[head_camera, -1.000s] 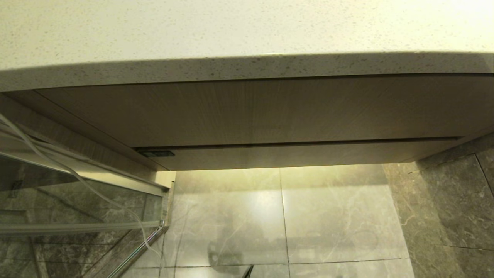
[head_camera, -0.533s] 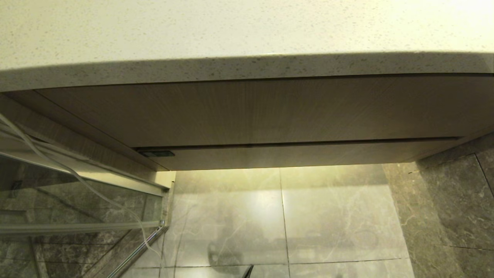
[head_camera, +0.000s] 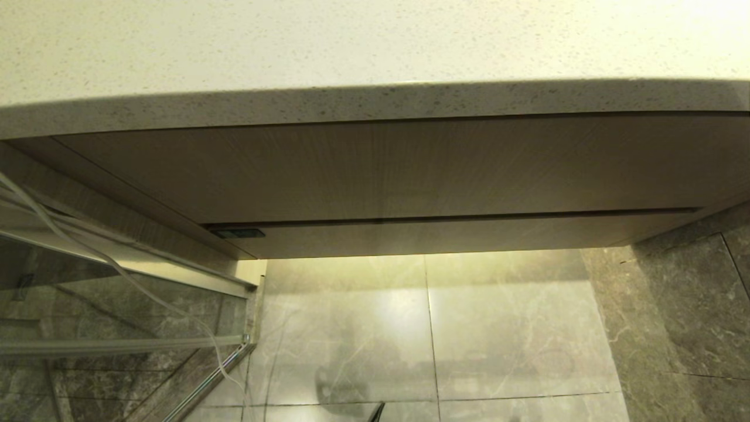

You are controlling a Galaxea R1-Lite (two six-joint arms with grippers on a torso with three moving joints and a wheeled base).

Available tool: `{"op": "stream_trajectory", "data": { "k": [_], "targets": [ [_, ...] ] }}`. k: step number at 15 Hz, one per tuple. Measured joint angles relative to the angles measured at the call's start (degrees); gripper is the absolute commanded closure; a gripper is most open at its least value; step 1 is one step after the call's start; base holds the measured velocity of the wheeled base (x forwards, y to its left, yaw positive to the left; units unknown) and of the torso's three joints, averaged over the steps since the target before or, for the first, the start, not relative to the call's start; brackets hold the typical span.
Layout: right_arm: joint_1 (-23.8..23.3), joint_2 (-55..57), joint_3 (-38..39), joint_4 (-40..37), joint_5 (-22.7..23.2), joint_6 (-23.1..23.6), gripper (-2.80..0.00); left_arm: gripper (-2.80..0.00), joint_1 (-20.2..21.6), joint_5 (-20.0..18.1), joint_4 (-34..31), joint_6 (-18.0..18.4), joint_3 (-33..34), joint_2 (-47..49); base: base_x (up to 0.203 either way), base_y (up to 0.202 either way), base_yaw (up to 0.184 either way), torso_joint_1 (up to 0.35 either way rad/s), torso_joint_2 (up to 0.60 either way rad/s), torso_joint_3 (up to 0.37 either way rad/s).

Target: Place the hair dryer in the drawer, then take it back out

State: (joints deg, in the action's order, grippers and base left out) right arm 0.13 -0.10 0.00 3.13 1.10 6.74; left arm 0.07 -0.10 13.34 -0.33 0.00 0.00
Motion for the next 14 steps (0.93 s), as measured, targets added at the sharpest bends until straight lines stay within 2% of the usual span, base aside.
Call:
{"op": "stream_trajectory", "data": {
  "k": [14],
  "targets": [
    [-0.04,0.0,0.0,-0.27,0.0,-0.84,0.0,0.0,0.0,0.0,0.02,0.02,0.0,0.0,0.0,0.0,0.0,0.0,0.0,0.0]
  ]
}}
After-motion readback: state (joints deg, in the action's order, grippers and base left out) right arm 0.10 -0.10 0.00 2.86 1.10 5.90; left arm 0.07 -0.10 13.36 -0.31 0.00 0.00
